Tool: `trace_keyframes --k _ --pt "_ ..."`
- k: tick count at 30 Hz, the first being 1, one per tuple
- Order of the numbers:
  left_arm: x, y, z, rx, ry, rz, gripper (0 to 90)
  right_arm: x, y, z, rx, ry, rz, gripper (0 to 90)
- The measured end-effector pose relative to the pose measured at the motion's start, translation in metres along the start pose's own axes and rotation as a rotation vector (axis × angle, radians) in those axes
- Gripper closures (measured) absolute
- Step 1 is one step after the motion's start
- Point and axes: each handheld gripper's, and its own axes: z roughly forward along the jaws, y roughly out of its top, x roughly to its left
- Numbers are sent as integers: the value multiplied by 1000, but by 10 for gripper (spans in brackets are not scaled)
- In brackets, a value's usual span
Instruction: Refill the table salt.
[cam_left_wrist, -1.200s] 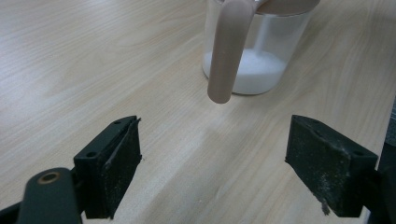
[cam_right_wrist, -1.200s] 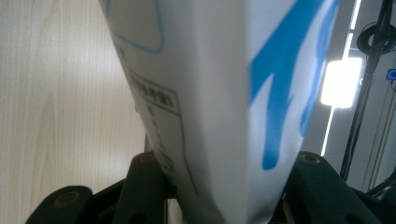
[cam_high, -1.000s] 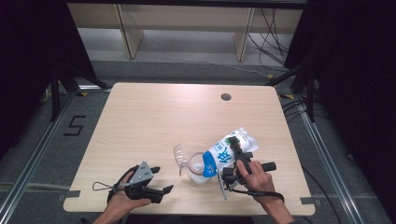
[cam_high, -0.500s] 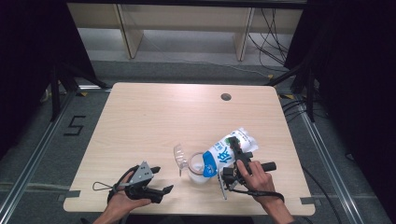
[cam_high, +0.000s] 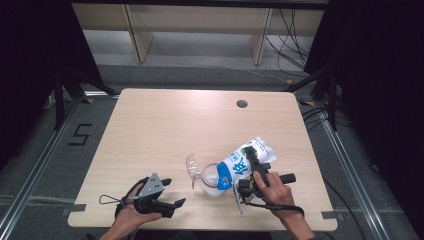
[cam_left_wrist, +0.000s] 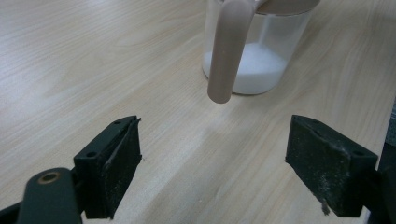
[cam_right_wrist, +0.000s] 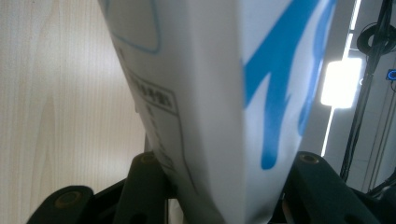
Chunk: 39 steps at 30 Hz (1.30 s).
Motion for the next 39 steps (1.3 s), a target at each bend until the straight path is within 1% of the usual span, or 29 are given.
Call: trace_keyframes --k 1,4,8,10,11,23,25,27,28,30,32,35,37,38,39 --pt "0 0 0 0 0 1 174 0 0 0 3 -2 6 634" --pt "0 0 0 -2 1 0 173 0 0 0 0 -2 -3 634" --pt "0 0 0 -1 1 0 174 0 0 0 2 -2 5 635" --pt "0 0 0 3 3 1 174 0 0 0 -1 -1 -1 636" --pt "0 0 0 -2 1 0 174 0 0 0 -1 -1 -1 635" --pt "0 0 0 -1 0 0 173 0 0 0 -2 0 -2 637" --pt "0 0 0 -3 1 -1 173 1 0 0 2 1 10 638" --pt "0 0 -1 5 5 5 173 0 0 0 0 0 4 638" --pt "0 0 0 -2 2 1 173 0 0 0 -2 0 4 639" --pt "0 0 0 -3 2 -1 173 -4 1 1 -23 -12 -61 639" --pt "0 0 0 1 3 1 173 -2 1 0 -16 -8 -35 639" --pt "0 0 0 2 3 0 174 -3 1 0 -19 -10 -44 640" --pt "0 0 -1 6 6 4 174 -3 1 0 -17 -10 -44 640" --pt "0 0 0 2 2 3 174 -2 1 0 -15 -10 -34 640" --pt "0 0 0 3 2 1 173 -3 1 0 -17 -9 -42 640"
